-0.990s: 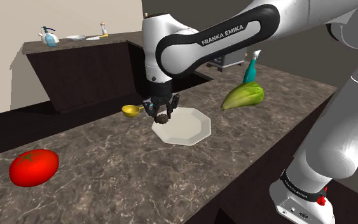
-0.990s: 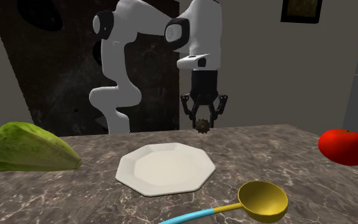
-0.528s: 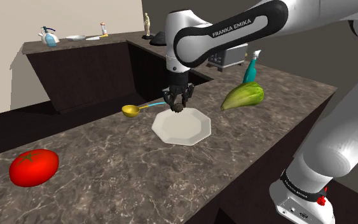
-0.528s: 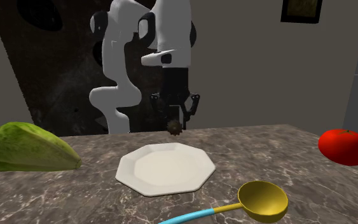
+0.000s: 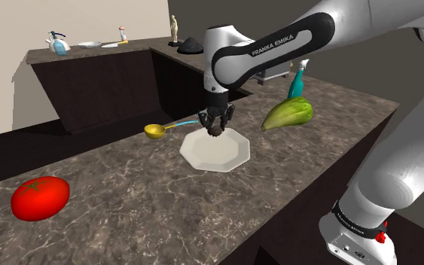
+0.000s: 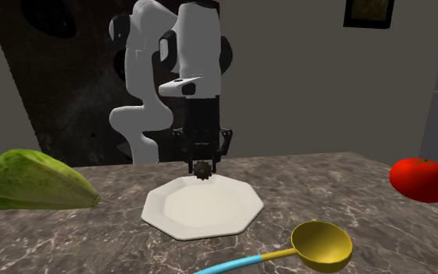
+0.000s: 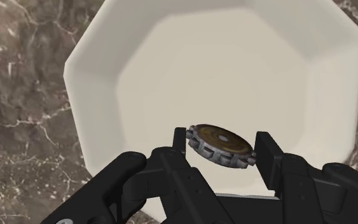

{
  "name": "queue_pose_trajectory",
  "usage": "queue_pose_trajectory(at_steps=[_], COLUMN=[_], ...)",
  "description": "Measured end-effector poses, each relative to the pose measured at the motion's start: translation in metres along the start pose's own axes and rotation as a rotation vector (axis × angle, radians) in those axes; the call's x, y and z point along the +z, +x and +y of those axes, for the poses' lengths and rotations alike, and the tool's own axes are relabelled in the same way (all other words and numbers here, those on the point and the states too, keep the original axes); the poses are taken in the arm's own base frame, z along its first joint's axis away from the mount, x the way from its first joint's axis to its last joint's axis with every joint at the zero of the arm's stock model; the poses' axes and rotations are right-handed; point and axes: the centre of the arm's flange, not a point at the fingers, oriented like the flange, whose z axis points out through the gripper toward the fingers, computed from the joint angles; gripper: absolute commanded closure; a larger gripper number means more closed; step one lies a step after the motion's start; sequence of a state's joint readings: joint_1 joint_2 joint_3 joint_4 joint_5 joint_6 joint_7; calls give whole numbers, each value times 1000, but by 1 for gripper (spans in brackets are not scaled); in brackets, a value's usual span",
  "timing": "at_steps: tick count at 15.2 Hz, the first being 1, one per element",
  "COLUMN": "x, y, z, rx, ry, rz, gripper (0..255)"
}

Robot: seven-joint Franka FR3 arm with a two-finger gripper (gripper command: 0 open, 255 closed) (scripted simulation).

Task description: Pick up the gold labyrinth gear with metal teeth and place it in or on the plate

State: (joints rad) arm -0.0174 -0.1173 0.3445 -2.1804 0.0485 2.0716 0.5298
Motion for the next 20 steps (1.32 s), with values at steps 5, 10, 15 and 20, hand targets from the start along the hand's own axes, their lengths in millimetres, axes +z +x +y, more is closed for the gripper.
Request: queue_pose_trajectory(at_steps=[5, 10, 15, 20], x=[26, 47, 47, 47], y=[-1, 1, 0, 0], z=[1, 1, 1, 1], rx=[0, 0, 0, 0], ry=[0, 0, 0, 0], rz=[0, 0, 0, 0], gripper=[255, 255, 0, 0])
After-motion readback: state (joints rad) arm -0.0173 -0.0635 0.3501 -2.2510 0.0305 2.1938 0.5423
